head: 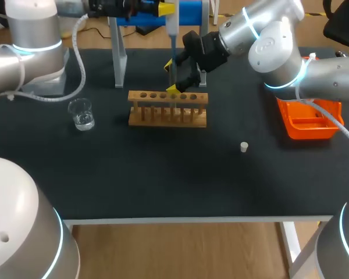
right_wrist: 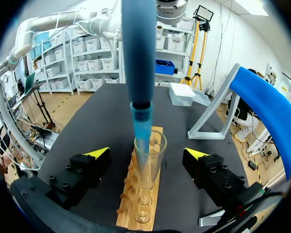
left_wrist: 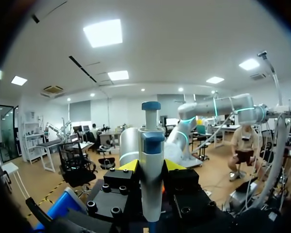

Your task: Invert the test tube, pick up the pipette, mount the tip to pipette, aspirate from beaker and dispense into the tube, eject the tip, return the pipette, and cap with the stopper.

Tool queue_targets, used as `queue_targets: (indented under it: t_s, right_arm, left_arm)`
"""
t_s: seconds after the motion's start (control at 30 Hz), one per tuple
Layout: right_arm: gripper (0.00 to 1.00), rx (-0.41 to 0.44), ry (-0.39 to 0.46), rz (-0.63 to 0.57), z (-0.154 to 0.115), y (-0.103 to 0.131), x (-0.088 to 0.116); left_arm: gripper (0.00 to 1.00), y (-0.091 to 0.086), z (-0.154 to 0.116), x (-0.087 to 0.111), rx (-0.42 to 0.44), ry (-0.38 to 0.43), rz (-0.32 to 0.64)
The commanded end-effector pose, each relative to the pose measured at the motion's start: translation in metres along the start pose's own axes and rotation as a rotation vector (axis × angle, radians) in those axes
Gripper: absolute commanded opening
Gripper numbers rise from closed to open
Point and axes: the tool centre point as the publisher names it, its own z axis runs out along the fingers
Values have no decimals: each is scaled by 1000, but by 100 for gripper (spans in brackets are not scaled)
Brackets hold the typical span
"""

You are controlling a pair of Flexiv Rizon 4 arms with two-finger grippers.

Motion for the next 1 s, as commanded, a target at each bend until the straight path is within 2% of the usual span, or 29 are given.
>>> queue_targets:
  t_s: [0.03, 1.0]
  right_arm:
    - [100, 4, 1, 1, -1, 1, 0]
    - [100, 4, 1, 1, -1, 1, 0]
  left_arm:
    - [0, 2, 1, -1, 2, -1, 0]
    - [0, 19, 3, -8, 4, 8, -34]
